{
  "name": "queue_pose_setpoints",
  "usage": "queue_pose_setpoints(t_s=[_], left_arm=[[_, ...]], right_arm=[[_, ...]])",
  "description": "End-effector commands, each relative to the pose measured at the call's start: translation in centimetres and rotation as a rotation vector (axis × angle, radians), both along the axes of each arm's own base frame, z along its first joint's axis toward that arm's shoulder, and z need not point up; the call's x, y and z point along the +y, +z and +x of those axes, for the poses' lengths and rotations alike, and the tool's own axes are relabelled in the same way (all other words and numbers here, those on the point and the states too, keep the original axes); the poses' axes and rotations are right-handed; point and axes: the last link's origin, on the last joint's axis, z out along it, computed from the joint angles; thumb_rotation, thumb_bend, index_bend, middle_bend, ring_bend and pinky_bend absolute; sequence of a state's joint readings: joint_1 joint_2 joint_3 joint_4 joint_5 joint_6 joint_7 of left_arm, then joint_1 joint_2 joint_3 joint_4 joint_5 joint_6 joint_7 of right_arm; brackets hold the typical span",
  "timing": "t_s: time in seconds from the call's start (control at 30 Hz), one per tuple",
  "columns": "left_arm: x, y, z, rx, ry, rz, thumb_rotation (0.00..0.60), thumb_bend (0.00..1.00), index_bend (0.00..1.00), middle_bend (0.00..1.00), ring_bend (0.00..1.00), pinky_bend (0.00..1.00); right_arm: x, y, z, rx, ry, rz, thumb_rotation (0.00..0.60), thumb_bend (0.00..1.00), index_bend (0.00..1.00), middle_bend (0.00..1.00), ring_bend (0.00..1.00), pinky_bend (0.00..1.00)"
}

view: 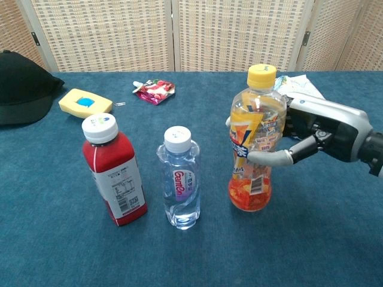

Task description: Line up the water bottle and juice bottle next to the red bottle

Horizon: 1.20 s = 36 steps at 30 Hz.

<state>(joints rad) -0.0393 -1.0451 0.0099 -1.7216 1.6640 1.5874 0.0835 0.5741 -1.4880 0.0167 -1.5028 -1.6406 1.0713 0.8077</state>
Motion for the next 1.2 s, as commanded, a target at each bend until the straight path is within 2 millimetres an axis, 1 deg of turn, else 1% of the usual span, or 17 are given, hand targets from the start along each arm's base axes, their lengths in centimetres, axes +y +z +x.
queue_pose_setpoints(t_s=[0.03, 0.43, 0.7, 0.83, 1.0, 1.1, 1.2], left_arm=[[-0.1, 0.1, 0.0, -0.002, 0.001, 0.003, 0.600, 0.19, 0.05, 0.04, 0.02, 0.01], [-0.2, 0.0, -0.1, -0.003, 0.001, 0.000, 0.600, 0.19, 0.05, 0.04, 0.02, 0.01], [-0.1, 0.1, -0.1, -0.002, 0.002, -0.001, 0.600, 0.19, 0.05, 0.04, 0.02, 0.01], [-0.2, 0.1, -0.2, -0.001, 0.007, 0.000, 0.600, 0.19, 0.05, 0.04, 0.02, 0.01], [-0.2, 0.2, -0.3, -0.002, 0.007, 0.002, 0.600, 0.19, 0.05, 0.04, 0.02, 0.01], [-0.2, 0.1, -0.3, -0.002, 0.004, 0.000, 0.600, 0.19, 0.05, 0.04, 0.02, 0.01], [-0.1, 0.1, -0.3, -0.003, 0.004, 0.001, 0.600, 0.19, 0.05, 0.04, 0.02, 0.01]], right_arm=[[0.3, -0.5, -0.1, -0.004, 0.004, 0.008, 0.600, 0.32, 0.49, 0.43, 0.33, 0.41], [1.1, -1.4, -0.8, 0.020, 0.033, 0.011, 0.600, 0.31, 0.49, 0.43, 0.33, 0.41], [1.0, -1.7, -0.9, 0.021, 0.033, 0.015, 0.600, 0.30, 0.49, 0.39, 0.33, 0.41], [1.0, -2.0, -0.8, 0.022, 0.037, 0.025, 0.600, 0.29, 0.48, 0.36, 0.30, 0.37], [0.9, -2.0, -0.9, 0.033, 0.047, 0.021, 0.600, 0.28, 0.41, 0.31, 0.25, 0.30], [1.0, -1.9, -1.0, 0.034, 0.053, 0.035, 0.600, 0.27, 0.33, 0.26, 0.21, 0.21], [1.0, -1.8, -1.1, 0.035, 0.062, 0.034, 0.600, 0.24, 0.24, 0.21, 0.16, 0.14]])
